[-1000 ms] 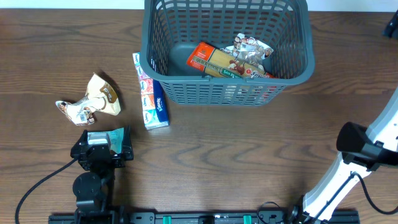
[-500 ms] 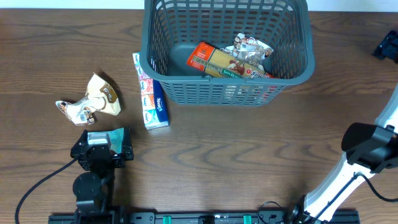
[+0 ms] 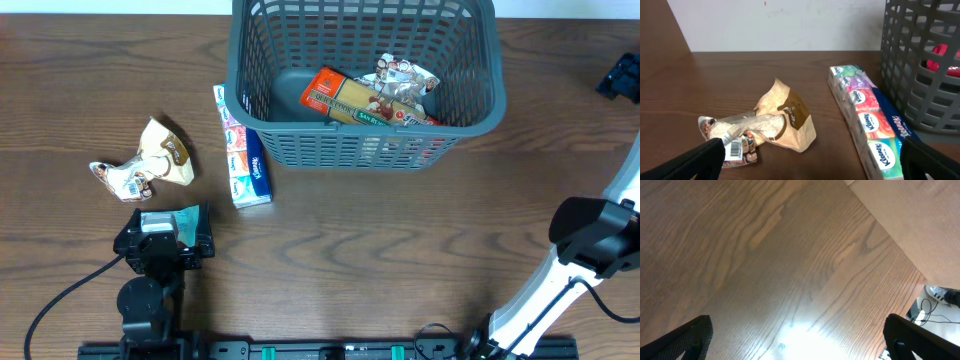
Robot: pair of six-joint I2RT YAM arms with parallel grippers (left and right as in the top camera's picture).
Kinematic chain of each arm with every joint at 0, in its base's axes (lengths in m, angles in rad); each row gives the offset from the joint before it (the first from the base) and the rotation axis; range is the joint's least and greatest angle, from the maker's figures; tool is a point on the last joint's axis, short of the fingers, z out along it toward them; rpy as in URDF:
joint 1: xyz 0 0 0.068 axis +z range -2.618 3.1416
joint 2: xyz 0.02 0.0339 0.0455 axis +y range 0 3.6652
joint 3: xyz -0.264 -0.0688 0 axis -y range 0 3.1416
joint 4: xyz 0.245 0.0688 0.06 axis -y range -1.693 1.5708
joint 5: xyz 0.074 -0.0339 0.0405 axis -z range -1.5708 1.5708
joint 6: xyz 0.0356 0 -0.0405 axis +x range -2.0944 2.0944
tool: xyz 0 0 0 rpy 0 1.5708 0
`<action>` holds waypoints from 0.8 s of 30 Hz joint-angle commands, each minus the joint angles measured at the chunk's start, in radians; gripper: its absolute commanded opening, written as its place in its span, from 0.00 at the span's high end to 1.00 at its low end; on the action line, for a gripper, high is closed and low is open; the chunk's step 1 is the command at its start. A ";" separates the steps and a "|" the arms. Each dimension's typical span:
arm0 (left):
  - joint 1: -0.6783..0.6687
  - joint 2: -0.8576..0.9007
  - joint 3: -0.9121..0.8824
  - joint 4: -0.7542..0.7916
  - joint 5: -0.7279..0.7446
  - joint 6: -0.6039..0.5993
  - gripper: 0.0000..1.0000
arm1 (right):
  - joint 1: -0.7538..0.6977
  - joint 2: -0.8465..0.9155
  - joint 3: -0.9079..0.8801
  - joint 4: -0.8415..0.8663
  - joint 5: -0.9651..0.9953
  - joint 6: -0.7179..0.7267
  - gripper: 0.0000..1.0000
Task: Pack container
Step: 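Move the left gripper over the Kleenex tissue multipack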
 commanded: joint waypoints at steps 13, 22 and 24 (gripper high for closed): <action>0.003 0.090 0.214 -0.194 0.309 -0.182 0.01 | -0.001 0.002 -0.005 0.002 0.003 0.017 0.01; 0.003 0.659 0.803 -0.641 0.185 -0.132 0.01 | -0.001 0.002 -0.005 0.002 0.003 0.017 0.01; 0.003 0.791 0.932 -0.734 0.218 -0.132 0.01 | -0.001 0.002 -0.005 0.002 0.003 0.017 0.01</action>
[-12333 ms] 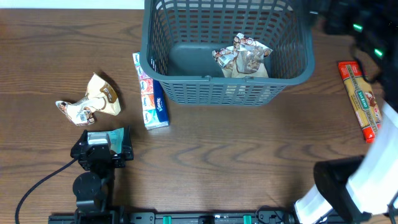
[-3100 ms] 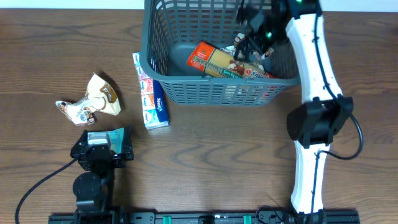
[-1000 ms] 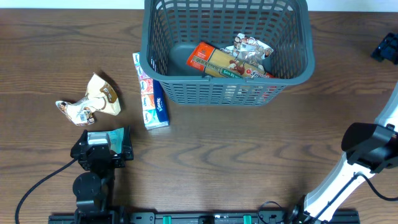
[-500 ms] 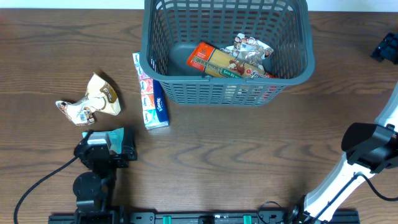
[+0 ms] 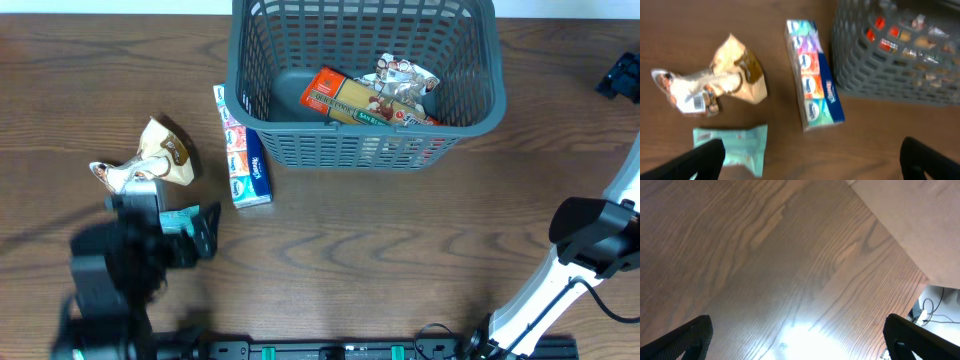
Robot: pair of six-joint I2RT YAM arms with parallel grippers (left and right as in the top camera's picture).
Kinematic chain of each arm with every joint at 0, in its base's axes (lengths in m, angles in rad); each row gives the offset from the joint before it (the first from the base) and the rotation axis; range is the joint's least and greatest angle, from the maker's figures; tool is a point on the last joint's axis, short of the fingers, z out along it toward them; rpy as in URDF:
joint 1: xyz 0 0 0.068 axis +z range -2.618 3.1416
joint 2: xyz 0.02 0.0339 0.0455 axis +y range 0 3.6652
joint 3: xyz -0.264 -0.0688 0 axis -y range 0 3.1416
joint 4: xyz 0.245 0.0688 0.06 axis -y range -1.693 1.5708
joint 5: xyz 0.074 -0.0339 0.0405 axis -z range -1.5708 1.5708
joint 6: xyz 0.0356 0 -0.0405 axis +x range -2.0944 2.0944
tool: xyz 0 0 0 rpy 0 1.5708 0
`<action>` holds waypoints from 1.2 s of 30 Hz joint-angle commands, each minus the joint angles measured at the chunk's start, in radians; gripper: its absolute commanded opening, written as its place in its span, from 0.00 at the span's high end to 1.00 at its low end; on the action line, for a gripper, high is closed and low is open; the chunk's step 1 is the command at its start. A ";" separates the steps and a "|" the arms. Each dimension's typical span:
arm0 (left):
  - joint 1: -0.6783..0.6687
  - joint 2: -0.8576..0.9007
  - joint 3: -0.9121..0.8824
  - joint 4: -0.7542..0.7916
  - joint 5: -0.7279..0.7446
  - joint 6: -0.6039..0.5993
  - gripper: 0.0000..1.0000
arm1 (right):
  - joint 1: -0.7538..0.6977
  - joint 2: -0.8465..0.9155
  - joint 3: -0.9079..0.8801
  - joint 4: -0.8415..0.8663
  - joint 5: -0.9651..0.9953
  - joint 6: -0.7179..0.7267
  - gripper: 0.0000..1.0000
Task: Pack container
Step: 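Move the left gripper over the Kleenex tissue multipack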
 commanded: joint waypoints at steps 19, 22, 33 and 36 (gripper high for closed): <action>0.003 0.674 0.269 -0.137 0.166 -0.239 0.01 | -0.001 0.002 -0.005 0.001 0.010 0.014 0.01; 0.003 0.712 0.269 -0.129 0.080 -0.246 0.01 | -0.001 0.002 -0.005 0.001 0.010 0.014 0.01; -0.018 0.909 0.269 0.051 0.034 -0.173 0.01 | -0.001 0.002 -0.005 0.001 0.010 0.014 0.01; -0.034 0.946 0.269 0.131 0.034 -0.162 0.02 | -0.001 0.002 -0.005 0.001 0.010 0.014 0.01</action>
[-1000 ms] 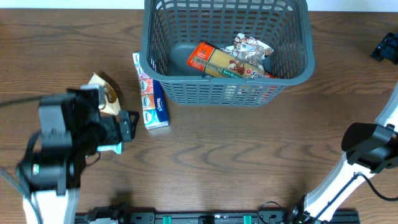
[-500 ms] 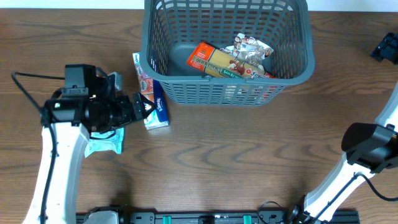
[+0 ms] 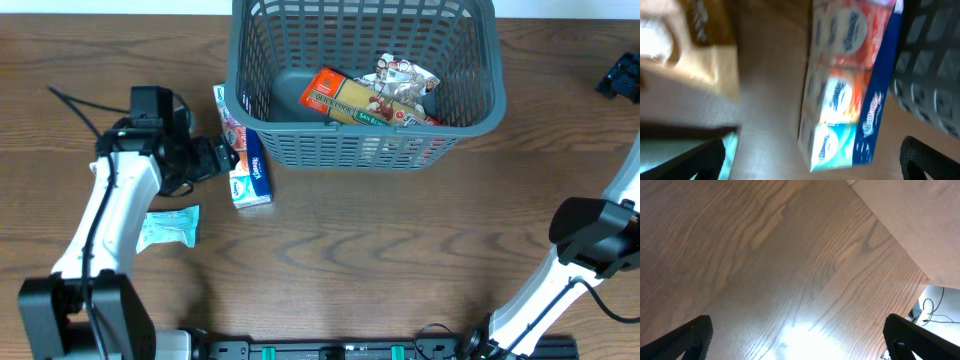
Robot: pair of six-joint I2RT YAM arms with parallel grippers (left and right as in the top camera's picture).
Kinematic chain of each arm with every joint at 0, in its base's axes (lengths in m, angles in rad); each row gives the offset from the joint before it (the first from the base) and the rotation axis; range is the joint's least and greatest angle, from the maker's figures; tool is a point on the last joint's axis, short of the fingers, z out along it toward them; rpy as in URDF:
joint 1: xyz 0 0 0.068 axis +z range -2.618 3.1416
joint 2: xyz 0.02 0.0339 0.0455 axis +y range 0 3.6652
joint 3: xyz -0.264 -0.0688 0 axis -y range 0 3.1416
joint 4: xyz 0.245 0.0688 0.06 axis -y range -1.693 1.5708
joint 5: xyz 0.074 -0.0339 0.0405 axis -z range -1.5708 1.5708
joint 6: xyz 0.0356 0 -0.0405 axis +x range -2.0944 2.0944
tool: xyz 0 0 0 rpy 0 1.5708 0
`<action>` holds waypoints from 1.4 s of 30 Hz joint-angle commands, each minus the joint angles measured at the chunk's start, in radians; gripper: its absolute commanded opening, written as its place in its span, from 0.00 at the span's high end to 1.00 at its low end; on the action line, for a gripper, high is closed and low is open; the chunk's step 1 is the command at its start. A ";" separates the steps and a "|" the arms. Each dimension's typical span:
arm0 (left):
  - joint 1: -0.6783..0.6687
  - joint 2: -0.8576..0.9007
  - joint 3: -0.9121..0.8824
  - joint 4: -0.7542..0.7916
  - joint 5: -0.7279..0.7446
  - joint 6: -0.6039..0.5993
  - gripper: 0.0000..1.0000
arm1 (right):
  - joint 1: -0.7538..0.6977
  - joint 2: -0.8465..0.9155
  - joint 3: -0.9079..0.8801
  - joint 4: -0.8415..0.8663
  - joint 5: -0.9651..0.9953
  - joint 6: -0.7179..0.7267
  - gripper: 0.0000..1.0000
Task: Pack container
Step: 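Move the left gripper over the Kleenex tissue multipack, then close the left gripper on the Kleenex tissue multipack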
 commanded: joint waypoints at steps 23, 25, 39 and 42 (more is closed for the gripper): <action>-0.149 0.180 0.012 0.082 -0.018 0.086 0.01 | -0.001 0.002 -0.005 0.001 0.011 0.014 0.01; -0.149 0.180 0.011 0.087 -0.030 0.085 0.01 | -0.001 0.002 -0.005 0.001 0.011 0.014 0.01; -0.149 0.181 0.003 0.113 -0.088 0.081 0.01 | -0.001 0.002 -0.005 0.001 0.011 0.014 0.01; -0.149 0.182 -0.005 0.114 -0.088 0.081 0.01 | -0.001 0.002 -0.005 0.001 0.011 0.014 0.01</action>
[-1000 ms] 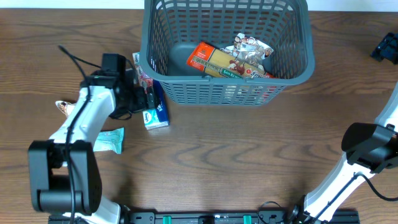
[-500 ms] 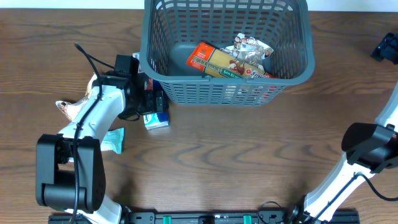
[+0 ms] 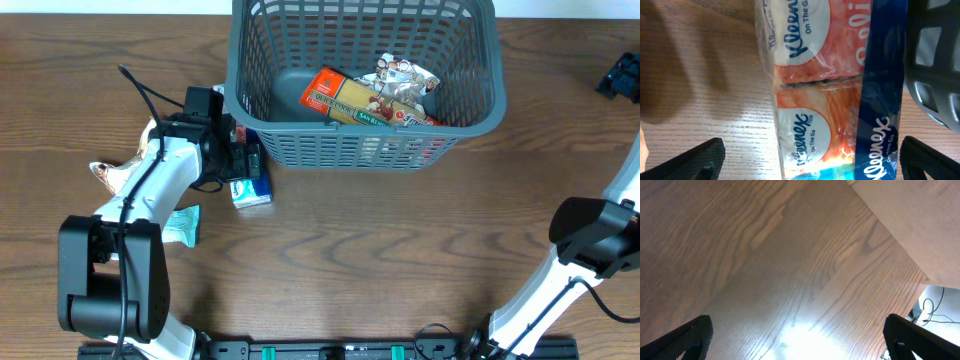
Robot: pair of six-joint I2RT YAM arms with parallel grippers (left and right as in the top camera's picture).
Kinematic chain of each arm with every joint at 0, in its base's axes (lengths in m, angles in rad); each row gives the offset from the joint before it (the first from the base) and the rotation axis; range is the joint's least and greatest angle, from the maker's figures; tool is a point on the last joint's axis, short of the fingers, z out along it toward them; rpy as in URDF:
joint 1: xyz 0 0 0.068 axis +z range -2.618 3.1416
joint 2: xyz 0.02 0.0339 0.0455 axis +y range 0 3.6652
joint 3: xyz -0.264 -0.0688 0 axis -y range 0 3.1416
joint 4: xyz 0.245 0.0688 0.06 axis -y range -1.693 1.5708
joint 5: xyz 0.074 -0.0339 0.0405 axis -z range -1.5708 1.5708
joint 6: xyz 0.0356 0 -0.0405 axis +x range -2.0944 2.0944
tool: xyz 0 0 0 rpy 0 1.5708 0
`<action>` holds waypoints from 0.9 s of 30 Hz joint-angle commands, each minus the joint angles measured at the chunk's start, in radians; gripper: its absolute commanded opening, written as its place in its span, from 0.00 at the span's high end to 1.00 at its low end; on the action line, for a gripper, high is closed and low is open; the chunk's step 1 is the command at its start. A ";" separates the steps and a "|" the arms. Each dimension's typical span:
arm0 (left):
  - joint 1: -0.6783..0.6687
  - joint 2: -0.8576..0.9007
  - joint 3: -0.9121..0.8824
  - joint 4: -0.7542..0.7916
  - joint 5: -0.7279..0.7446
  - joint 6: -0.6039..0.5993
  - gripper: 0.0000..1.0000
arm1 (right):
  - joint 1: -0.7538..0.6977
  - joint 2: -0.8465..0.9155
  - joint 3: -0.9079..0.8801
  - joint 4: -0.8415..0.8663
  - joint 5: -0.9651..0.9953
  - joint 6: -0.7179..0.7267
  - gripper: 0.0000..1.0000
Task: Pack container
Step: 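Close the left gripper on the Kleenex tissue multipack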
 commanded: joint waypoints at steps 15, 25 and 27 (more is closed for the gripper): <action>-0.005 0.047 -0.007 0.005 -0.003 -0.044 0.01 | -0.001 0.002 -0.005 0.001 0.011 0.014 0.01; -0.036 0.085 -0.007 0.029 -0.002 -0.044 0.01 | -0.001 0.002 -0.005 0.001 0.011 0.014 0.01; -0.041 0.085 -0.007 0.030 -0.002 -0.044 0.01 | -0.001 0.002 -0.005 0.001 0.011 0.014 0.01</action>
